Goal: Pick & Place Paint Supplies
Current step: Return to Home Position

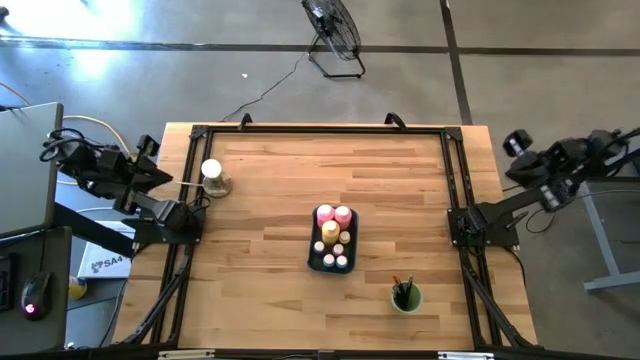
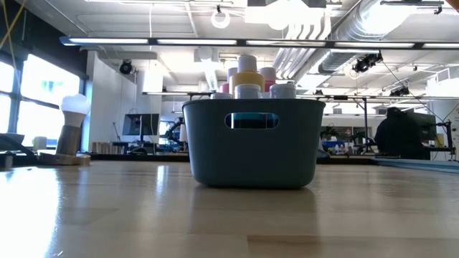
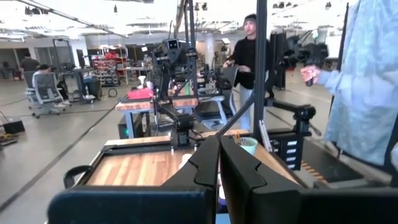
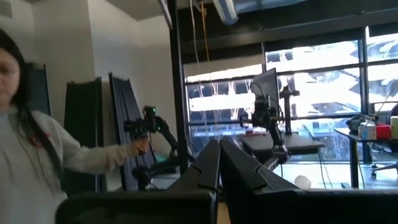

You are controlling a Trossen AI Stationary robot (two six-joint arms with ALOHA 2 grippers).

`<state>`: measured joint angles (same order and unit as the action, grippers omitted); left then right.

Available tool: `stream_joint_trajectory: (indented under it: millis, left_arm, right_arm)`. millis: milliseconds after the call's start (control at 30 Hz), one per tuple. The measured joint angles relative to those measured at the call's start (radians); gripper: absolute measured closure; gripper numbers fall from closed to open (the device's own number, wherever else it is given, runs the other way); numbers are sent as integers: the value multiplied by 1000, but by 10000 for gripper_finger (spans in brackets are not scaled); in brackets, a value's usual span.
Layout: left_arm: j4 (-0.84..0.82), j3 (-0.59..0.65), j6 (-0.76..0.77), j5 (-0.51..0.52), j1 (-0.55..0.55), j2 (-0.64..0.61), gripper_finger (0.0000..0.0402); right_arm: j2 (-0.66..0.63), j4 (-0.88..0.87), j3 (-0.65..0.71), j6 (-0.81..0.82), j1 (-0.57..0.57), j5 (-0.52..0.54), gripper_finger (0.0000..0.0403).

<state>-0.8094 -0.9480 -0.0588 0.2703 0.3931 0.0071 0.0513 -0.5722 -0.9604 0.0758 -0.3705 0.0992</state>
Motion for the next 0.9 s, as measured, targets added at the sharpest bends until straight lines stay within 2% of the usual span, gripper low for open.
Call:
stream_joint_trajectory:
  millis: [133, 367, 600, 700, 900]
  left_arm:
    - [65, 79, -42, 2, 0, 0, 389]
    - [172, 253, -23, -6, 0, 1, 389]
    - [299, 421, -20, 9, 0, 1, 389]
    - [345, 485, -20, 10, 0, 1, 389]
    - [423, 575, -17, 25, 0, 0, 389]
  right_arm:
    - [-4, 64, 126, -11, 0, -3, 399]
    - [-42, 217, 388, 14, 0, -28, 399]
    - [-43, 400, 584, -4, 0, -4, 399]
    - [-44, 461, 655, -27, 0, -25, 399]
    - [-45, 579, 802, -31, 0, 12, 399]
